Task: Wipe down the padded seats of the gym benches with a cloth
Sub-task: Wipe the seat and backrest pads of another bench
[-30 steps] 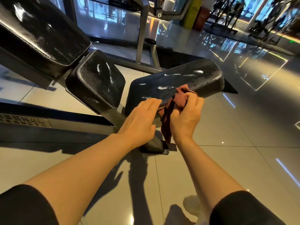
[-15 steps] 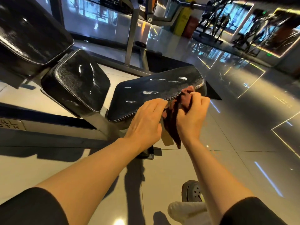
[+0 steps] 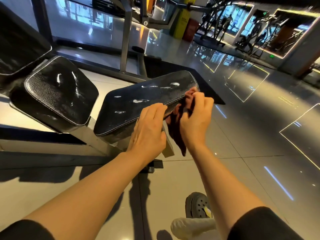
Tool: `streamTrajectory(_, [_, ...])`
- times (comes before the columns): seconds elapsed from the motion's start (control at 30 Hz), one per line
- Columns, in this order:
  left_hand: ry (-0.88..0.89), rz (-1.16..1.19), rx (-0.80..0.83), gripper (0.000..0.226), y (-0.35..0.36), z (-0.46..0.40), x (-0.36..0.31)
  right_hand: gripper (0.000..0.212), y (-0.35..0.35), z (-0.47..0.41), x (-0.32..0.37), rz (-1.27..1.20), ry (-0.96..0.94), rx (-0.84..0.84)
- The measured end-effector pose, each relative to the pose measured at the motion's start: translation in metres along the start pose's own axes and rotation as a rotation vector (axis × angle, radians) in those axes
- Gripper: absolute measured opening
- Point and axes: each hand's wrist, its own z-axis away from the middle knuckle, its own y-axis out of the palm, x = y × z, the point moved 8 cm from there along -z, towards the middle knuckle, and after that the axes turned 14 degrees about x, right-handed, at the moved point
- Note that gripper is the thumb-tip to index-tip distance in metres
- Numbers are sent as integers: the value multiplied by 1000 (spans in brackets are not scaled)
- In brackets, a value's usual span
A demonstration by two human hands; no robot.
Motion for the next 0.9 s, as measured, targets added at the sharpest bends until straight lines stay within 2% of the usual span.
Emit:
streamTrajectory(0.1, [-30,-11,2,61,1,0,0,27,20,12,0,-5,-14,160])
streamTrajectory(0.23, [-64,-39,0,68,-1,8,4,24,-1,6,-4,-63,62,-20])
streamTrajectory(0.33, [-106,-112,32,71,-8,23,16,25,12,11,3,-39,113,-26])
streamTrajectory(0.4, [-144,-162,90,74,-13,37,29,30,34,20,14,-31,74,90])
streamTrajectory(0.5, [-201,-236,193,74,-21,56,41,36,73,50,32,23,-96,442])
streamTrajectory(0.53, [-223,-261,228,75,-22,59,42,37,79,60,32,33,-116,507])
streamTrajectory(0.6, [-258,-274,283,76,-23,61,44,34,67,64,25,-36,-38,431])
streamTrajectory(0.7, [-249,-259,294,78,-24,63,44,26,26,51,11,-150,127,102])
streamTrajectory(0.77, [-243,-228,260,78,-25,68,48,21,15,39,6,-170,184,-26])
streamTrajectory(0.9, [-254,-176,170,77,-26,80,59,25,53,43,22,-135,152,29])
